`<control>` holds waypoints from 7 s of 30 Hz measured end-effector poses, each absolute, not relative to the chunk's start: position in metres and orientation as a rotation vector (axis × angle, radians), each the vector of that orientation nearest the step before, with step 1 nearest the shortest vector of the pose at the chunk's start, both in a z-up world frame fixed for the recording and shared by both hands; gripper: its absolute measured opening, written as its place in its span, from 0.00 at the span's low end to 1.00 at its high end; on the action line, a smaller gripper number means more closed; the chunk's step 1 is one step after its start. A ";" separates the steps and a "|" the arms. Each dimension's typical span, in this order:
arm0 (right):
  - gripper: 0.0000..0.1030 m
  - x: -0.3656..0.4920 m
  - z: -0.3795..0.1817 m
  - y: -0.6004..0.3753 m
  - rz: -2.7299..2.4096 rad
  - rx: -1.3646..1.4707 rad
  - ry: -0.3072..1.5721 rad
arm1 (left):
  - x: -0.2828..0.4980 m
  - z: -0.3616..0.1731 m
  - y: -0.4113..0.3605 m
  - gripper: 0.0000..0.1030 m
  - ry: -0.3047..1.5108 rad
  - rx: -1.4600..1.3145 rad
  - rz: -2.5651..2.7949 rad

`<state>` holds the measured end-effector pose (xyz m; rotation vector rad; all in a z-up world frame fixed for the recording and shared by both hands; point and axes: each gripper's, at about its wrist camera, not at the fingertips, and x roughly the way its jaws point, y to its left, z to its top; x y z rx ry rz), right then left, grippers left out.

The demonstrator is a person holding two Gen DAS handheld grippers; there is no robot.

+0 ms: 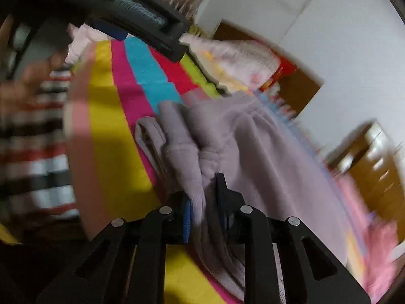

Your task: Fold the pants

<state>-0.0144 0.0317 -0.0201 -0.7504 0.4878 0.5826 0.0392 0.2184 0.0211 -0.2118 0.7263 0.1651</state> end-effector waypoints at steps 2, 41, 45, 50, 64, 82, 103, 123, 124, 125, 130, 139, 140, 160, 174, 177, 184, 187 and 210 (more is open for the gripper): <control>0.20 -0.012 -0.017 0.026 0.599 -0.721 0.504 | 0.035 0.018 0.222 0.98 0.734 -0.268 0.097; 0.77 0.006 -0.004 -0.209 0.371 0.033 0.691 | 0.048 0.065 0.136 0.09 0.594 -0.118 -0.127; 0.78 0.008 -0.006 -0.214 0.360 0.053 0.706 | 0.052 0.043 0.151 0.09 0.685 -0.142 -0.092; 0.78 0.011 0.002 -0.216 0.348 0.074 0.700 | 0.057 0.002 0.163 0.10 0.777 -0.174 -0.078; 0.86 0.025 -0.008 -0.094 0.465 -0.250 0.701 | 0.051 -0.003 0.162 0.15 0.775 -0.186 -0.071; 0.86 0.167 0.034 -0.197 0.703 0.082 0.771 | 0.163 0.042 0.067 0.98 0.715 0.076 -0.117; 0.86 0.190 0.023 -0.165 0.640 -0.068 0.779 | 0.166 -0.002 0.102 0.98 0.805 -0.115 -0.122; 0.87 0.082 0.010 -0.146 0.719 -0.198 0.832 | 0.168 -0.003 0.100 0.98 0.807 -0.105 -0.102; 0.87 0.076 0.009 -0.148 0.702 -0.205 0.822 | 0.167 -0.003 0.099 0.98 0.808 -0.103 -0.100; 0.87 0.068 0.010 -0.152 0.683 -0.185 0.820 | 0.167 -0.003 0.098 0.98 0.810 -0.098 -0.095; 0.95 0.036 0.008 -0.168 0.625 -0.153 0.810 | 0.166 -0.002 0.095 0.98 0.805 -0.089 -0.073; 0.95 -0.032 0.014 -0.205 0.566 -0.006 0.804 | 0.163 -0.002 0.099 0.98 0.787 -0.107 -0.005; 0.95 -0.040 0.017 -0.211 0.561 0.040 0.789 | 0.162 -0.002 0.099 0.98 0.786 -0.106 -0.001; 0.96 -0.092 0.058 -0.221 0.285 0.152 0.433 | -0.049 0.047 0.069 0.98 0.441 -0.140 0.100; 0.96 -0.098 0.049 -0.202 0.320 0.067 0.464 | -0.071 0.027 0.050 0.98 0.446 -0.093 0.165; 0.96 -0.099 0.049 -0.202 0.321 0.072 0.463 | -0.070 0.027 0.054 0.98 0.451 -0.101 0.163; 0.96 -0.098 0.047 -0.202 0.320 0.079 0.474 | -0.069 0.026 0.045 0.98 0.466 -0.072 0.153; 0.96 -0.098 0.047 -0.202 0.319 0.078 0.475 | -0.069 0.026 0.041 0.98 0.465 -0.057 0.148; 0.96 -0.096 0.046 -0.204 0.324 0.074 0.480 | -0.068 0.025 0.041 0.98 0.474 -0.046 0.138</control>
